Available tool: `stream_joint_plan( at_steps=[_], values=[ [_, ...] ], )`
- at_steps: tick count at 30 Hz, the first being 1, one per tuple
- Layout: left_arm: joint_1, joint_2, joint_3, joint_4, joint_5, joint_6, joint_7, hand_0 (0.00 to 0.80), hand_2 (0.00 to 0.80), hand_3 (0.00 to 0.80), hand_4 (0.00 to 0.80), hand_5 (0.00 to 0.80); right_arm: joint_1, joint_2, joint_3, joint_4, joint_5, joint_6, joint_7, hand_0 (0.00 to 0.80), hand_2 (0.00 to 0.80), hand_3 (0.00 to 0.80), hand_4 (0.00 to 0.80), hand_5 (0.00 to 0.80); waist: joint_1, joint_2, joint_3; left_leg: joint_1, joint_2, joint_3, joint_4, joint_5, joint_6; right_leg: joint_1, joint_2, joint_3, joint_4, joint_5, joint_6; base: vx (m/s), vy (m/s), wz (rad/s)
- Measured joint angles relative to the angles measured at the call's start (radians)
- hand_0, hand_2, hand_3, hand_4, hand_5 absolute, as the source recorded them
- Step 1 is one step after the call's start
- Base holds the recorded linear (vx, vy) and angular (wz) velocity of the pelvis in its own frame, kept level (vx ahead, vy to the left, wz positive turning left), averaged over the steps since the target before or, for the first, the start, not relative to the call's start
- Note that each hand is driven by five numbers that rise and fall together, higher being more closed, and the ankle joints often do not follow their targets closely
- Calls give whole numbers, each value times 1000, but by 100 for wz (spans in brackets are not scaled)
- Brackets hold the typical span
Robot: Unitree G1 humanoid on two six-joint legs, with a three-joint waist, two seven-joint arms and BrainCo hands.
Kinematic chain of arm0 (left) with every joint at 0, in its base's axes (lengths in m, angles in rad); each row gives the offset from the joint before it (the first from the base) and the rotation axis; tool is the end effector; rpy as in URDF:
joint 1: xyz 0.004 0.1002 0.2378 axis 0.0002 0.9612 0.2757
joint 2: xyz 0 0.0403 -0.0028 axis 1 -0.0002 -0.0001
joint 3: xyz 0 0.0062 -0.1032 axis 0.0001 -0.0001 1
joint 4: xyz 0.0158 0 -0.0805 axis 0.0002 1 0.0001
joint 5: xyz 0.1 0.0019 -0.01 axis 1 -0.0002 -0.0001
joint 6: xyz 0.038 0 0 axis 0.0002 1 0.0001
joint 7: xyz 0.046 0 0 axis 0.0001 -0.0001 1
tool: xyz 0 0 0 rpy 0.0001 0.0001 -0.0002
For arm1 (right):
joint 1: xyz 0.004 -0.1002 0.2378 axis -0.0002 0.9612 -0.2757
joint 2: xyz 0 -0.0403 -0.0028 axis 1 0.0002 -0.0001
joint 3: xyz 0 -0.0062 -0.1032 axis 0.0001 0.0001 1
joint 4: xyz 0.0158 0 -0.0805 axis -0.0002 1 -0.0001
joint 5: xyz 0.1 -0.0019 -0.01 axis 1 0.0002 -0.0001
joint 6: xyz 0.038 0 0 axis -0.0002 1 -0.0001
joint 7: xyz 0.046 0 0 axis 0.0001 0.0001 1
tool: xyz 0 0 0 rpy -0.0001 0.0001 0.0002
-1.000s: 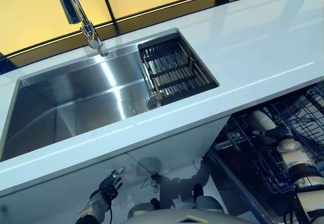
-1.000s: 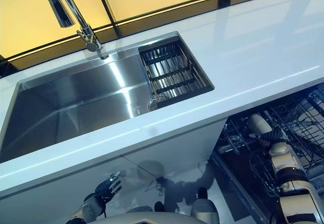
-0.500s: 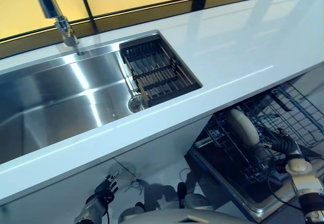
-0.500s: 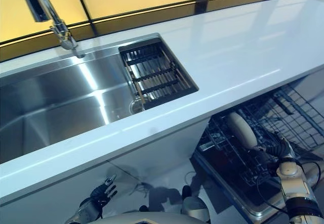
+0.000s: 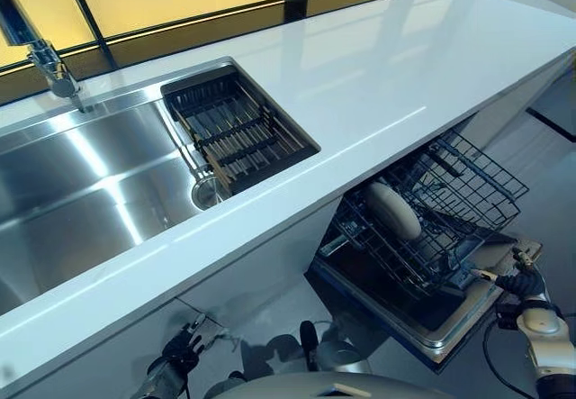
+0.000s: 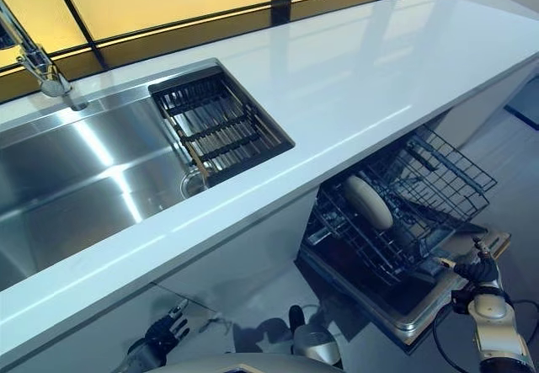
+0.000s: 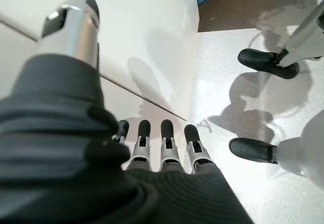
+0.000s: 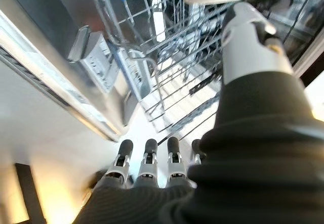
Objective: Take plates into dishwasher
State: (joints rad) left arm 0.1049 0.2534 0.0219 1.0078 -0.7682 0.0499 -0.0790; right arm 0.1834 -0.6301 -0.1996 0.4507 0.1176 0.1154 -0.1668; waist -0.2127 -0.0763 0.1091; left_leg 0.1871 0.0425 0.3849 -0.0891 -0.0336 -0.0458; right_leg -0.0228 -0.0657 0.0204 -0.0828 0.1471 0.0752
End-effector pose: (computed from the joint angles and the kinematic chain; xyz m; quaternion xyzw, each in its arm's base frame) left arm 0.0699 0.2381 -0.1058 -0.2465 0.4662 0.2300 0.8179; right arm 0.1246 -0.3454 0.0099 -0.2489 0.2925 -0.2627 0.8851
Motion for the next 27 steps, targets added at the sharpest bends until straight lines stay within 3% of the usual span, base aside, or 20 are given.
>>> stream_joint_plan(
  at_steps=[10,21,24,27],
  values=[
    [-3,0,-6,19,0,2,-1,0,0,0,0,0,-7,62,-96,174,195,-95,-82,0,0,0,0,0,-21,31,18,12,0,24,0,-2,-2,-2,1,2,0,4,1,-18,-27,-6],
    [-25,-5,-50,38,-1,6,-18,0,0,0,0,0,-55,61,-152,455,369,-155,31,0,0,0,0,0,-21,122,41,8,-9,29,3,-6,4,-26,-8,1,20,1,-3,-83,-30,-3],
    [-40,-9,-82,38,-12,5,-24,0,0,0,0,0,-87,57,-177,519,428,-160,75,0,0,0,0,0,-21,161,55,-5,-22,29,4,-6,12,-57,-21,1,51,-9,-7,-137,82,-7],
    [-67,-29,-88,42,-50,6,-36,0,0,0,0,0,-113,24,-185,567,471,-172,98,0,0,0,0,0,-23,226,88,-23,-45,27,6,-2,23,-87,-43,2,74,-9,6,-128,92,-3]
  ],
)
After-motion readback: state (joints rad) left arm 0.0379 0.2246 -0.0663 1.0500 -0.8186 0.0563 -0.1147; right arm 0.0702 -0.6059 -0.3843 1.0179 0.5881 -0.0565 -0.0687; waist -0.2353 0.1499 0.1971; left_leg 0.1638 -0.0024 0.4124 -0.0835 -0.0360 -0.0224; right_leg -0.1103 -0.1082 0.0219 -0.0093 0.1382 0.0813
